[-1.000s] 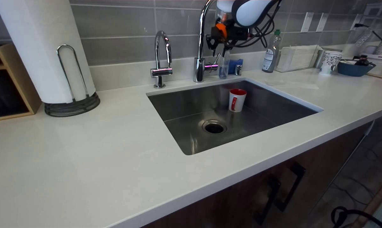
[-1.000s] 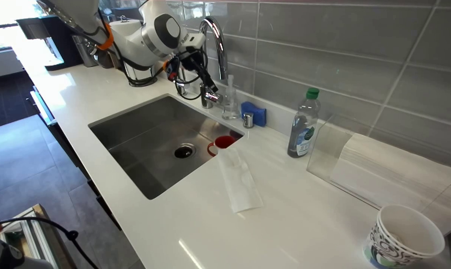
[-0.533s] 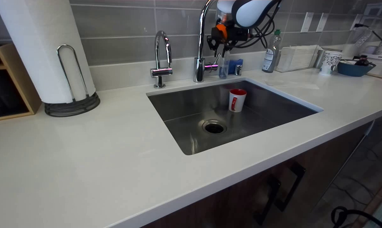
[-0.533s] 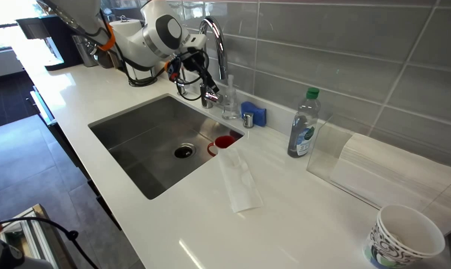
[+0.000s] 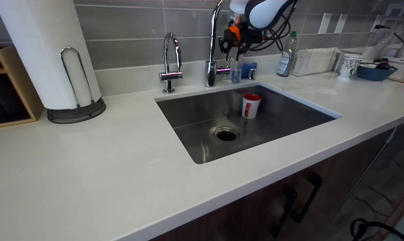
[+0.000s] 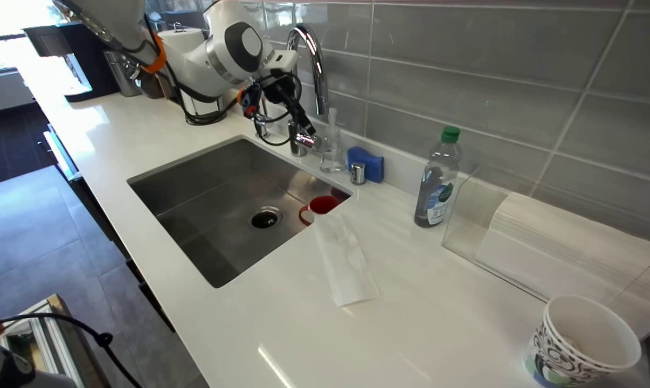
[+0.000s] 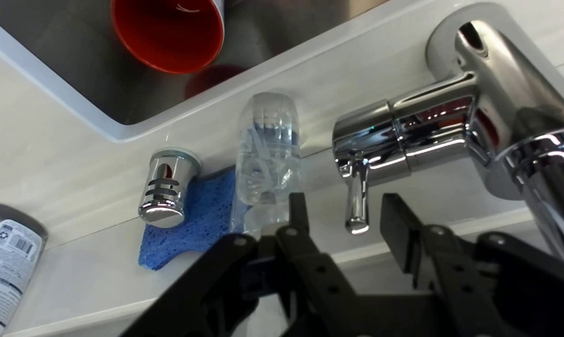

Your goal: Open the tap

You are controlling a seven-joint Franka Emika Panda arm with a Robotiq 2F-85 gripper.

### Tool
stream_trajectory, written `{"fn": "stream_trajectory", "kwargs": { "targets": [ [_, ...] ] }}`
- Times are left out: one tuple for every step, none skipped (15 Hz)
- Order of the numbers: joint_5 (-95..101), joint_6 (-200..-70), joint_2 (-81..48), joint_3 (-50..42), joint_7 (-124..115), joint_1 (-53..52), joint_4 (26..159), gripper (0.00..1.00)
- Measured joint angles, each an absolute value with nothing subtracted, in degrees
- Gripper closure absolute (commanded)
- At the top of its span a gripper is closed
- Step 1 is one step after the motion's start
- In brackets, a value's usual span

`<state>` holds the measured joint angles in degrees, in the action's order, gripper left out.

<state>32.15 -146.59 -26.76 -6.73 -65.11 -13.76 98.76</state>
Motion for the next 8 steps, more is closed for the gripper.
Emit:
{"fn": "stream_trajectory", "kwargs": {
  "targets": [
    [31.94, -146.59, -26.76, -6.66, -64.68, -13.76, 98.76, 0.63],
    [31.74, -146.59, -26.76, -6.60, -64.23, -13.76, 98.77, 0.70],
    [31.62, -146.59, -26.76, -6.54, -63.78, -13.76, 98.77, 0.75],
    [31.55, -146.59, -26.76, -6.49, -63.40, -13.76, 98.77, 0.79],
    [31.52, -146.59, -26.76, -6.49, -63.15, -13.76, 98.77, 0.82],
    [31.44, -146.61, -26.76, -6.49, -62.87, -13.76, 98.77, 0.86],
    [31.37, -146.67, -26.76, -6.49, -62.62, -13.76, 98.76, 0.92],
    [31.29, -147.12, -26.75, -6.46, -62.59, -13.78, 98.74, 0.90]
  ]
}}
